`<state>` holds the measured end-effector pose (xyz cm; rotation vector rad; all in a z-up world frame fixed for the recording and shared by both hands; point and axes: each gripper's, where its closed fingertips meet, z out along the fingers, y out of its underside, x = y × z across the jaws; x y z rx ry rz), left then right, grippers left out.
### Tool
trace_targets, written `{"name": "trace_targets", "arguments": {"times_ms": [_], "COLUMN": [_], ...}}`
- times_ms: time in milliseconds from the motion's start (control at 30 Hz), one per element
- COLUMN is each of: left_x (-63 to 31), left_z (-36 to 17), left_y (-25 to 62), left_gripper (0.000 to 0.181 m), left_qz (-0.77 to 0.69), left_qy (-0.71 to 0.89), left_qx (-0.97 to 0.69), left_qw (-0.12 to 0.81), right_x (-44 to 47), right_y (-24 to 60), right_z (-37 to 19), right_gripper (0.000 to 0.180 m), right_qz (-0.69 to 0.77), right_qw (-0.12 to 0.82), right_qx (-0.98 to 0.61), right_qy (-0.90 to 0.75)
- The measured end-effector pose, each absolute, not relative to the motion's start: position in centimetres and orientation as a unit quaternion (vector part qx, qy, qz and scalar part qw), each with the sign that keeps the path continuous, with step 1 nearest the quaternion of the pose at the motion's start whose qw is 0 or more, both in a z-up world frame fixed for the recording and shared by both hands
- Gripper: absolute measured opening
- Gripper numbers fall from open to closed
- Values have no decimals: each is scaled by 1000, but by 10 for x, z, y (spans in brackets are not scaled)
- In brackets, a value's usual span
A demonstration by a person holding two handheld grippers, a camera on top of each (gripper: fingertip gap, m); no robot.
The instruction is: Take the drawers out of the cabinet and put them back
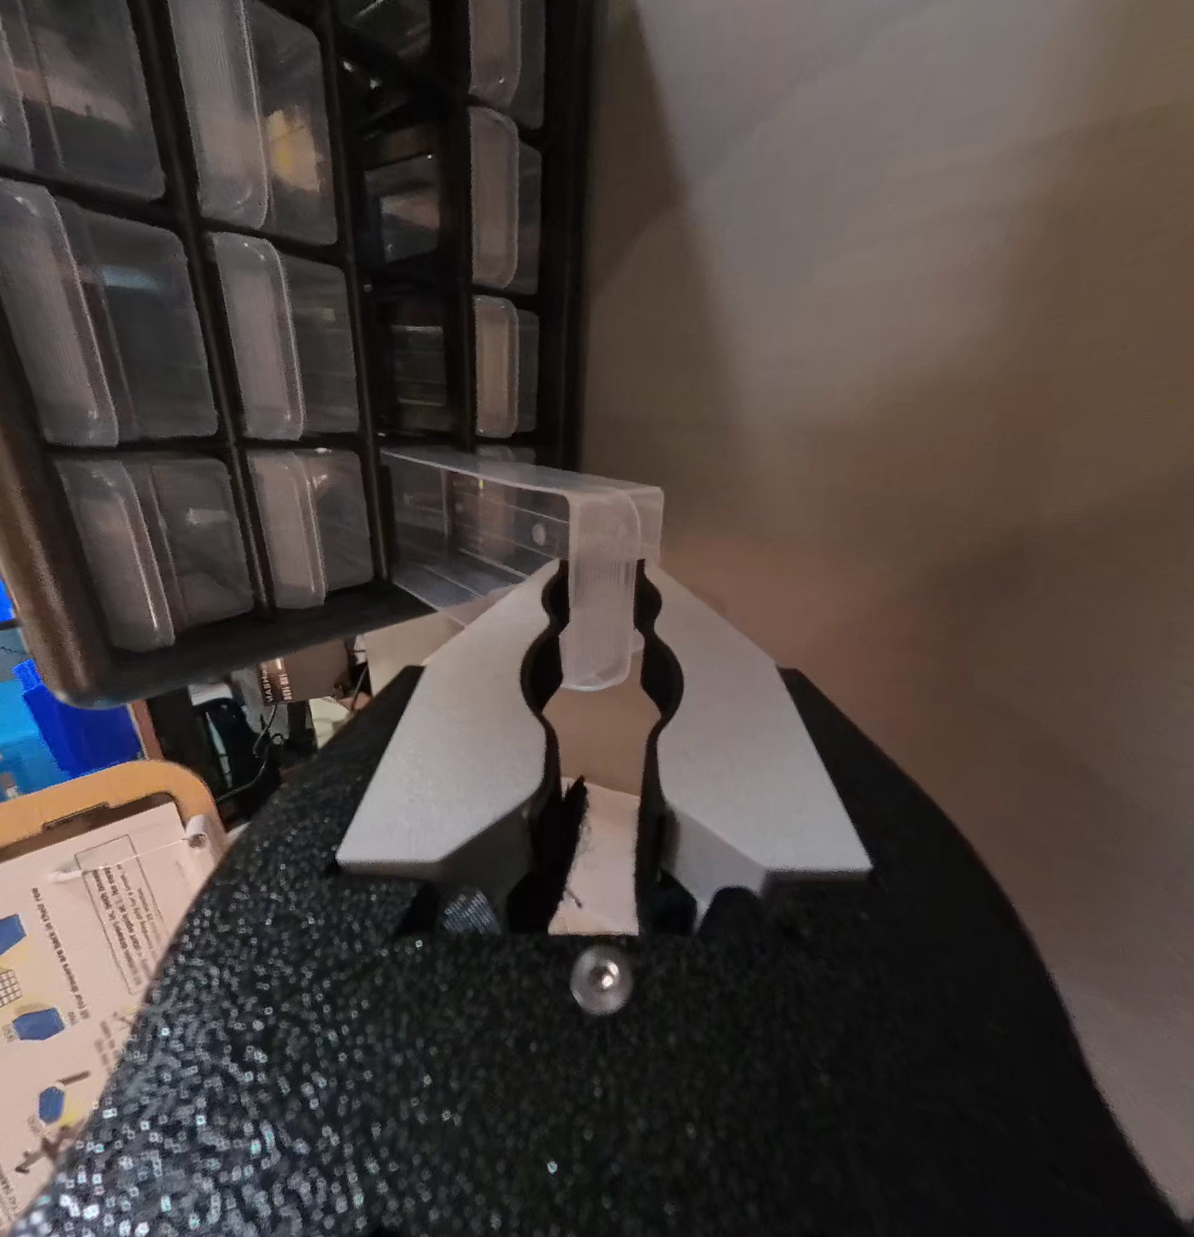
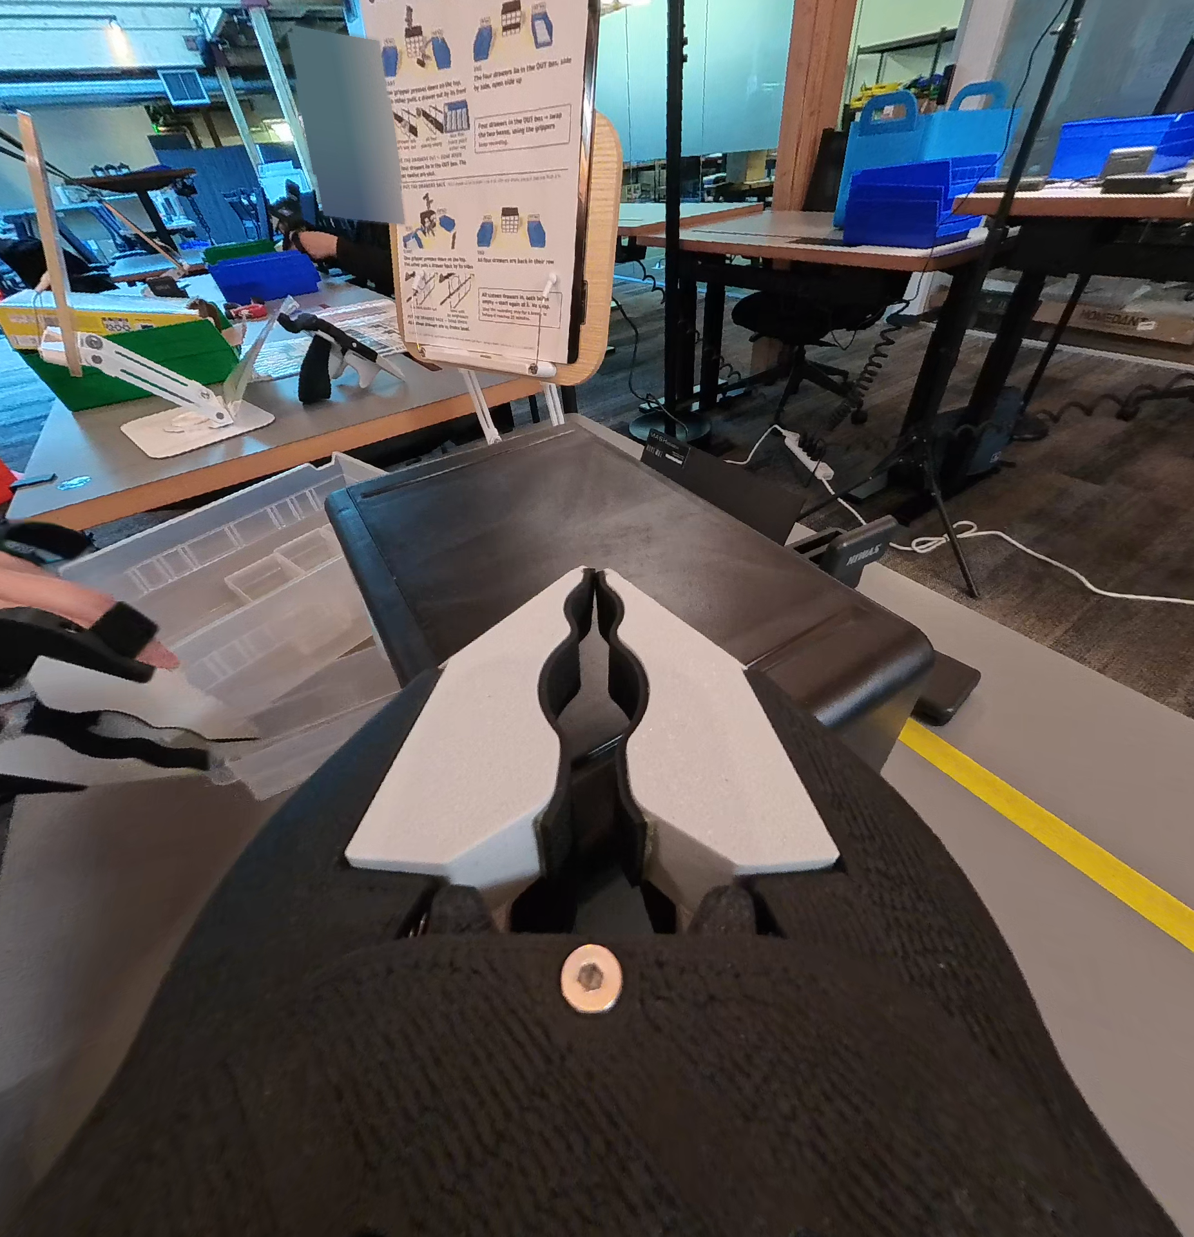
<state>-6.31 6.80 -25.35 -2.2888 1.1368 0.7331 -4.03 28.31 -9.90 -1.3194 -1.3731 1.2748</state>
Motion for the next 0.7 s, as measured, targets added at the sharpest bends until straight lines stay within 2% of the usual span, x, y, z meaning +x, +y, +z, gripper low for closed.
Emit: {"name": "trace_targets", "arguments": {"times_ms": [33, 300, 533, 600, 667, 700], "left_x": [-65, -92, -124, -128, -120, -116], "left_z": [-255, -269, -261, -263, -269, -268], "left_y": [73, 106, 138, 141, 136, 132], "left_gripper": [16, 16, 20, 36, 73, 78], "left_qz": [271, 324, 386, 387, 365, 363], "left_qy": [417, 434, 355, 292, 247, 225], "left_qx": [-833, -795, -786, -799, -808, -807], "left_qw": [242, 274, 328, 356, 391, 409], "right_x": [-41, -41, -41, -41, -41, -41], "right_y": [283, 283, 284, 284, 284, 284], "right_z": [-99, -99, -99, -99, -99, -99], "right_gripper": [0, 0, 0, 0, 0, 0], "right_qz": [506, 505, 506, 506, 507, 507], "right_qw": [413, 414, 414, 415, 414, 414], "right_qx": [-525, -524, -524, -524, -523, -523], "right_qy": [-546, -547, -546, -545, -545, -546]}}
